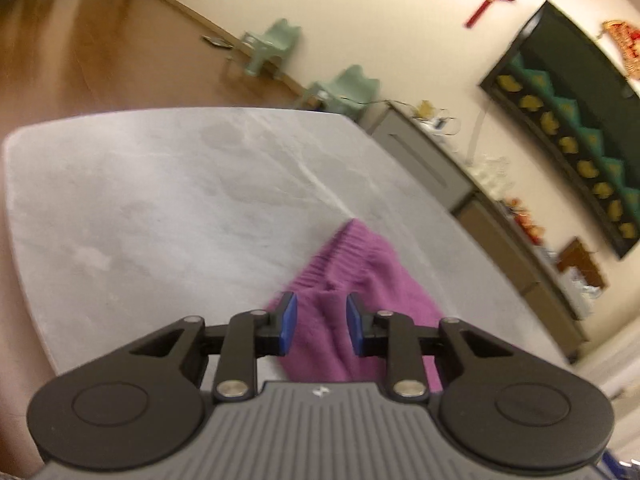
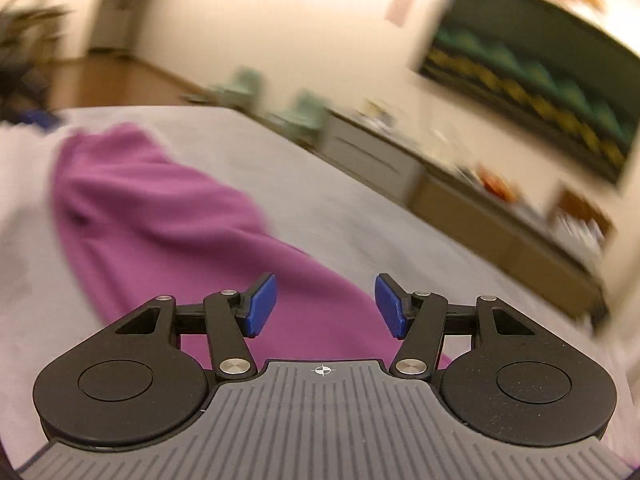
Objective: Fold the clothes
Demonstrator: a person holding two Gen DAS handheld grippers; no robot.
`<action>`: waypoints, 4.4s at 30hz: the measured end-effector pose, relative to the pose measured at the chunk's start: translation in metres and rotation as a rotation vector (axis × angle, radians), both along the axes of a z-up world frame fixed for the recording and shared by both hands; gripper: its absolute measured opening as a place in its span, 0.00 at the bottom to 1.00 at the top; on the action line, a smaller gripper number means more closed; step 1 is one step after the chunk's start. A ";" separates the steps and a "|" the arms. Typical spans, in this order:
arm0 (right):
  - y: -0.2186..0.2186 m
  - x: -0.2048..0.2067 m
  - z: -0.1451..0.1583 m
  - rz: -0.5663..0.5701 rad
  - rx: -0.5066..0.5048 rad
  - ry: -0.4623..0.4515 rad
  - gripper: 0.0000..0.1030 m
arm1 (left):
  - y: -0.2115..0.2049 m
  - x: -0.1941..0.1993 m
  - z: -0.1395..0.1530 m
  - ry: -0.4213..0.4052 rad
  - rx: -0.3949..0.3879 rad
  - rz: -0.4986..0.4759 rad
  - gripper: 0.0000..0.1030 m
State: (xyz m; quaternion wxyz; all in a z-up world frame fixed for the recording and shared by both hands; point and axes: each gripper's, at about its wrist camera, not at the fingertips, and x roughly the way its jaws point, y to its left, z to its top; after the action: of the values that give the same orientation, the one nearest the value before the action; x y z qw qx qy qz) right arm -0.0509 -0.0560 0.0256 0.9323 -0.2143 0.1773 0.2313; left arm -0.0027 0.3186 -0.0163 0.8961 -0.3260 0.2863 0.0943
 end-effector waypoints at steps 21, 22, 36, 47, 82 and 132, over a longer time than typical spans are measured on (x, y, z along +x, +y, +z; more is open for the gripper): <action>0.161 0.031 -0.023 0.366 -0.114 0.016 0.28 | -0.007 0.034 -0.018 0.067 -0.055 0.040 0.42; 0.159 0.026 -0.020 0.416 -0.109 0.024 0.38 | -0.007 0.031 -0.017 0.059 -0.051 0.057 0.43; 0.166 0.034 -0.001 0.275 -0.075 0.013 0.00 | -0.006 0.022 -0.005 -0.014 -0.086 0.014 0.56; 0.110 0.062 0.035 0.133 0.212 0.142 0.00 | -0.035 0.022 -0.021 -0.046 -0.226 -0.072 0.70; 0.082 0.043 0.004 0.060 0.054 0.275 0.26 | -0.014 0.057 -0.036 0.110 0.080 -0.012 0.48; 0.045 0.156 -0.008 0.134 0.242 0.761 0.57 | -0.092 0.045 -0.042 0.125 0.291 -0.381 0.47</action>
State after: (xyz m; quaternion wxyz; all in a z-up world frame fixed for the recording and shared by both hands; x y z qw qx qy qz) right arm 0.1048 -0.0107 0.0176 0.8015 -0.0131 0.4668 0.3736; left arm 0.0418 0.2268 -0.0588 0.9157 -0.1271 0.3810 -0.0164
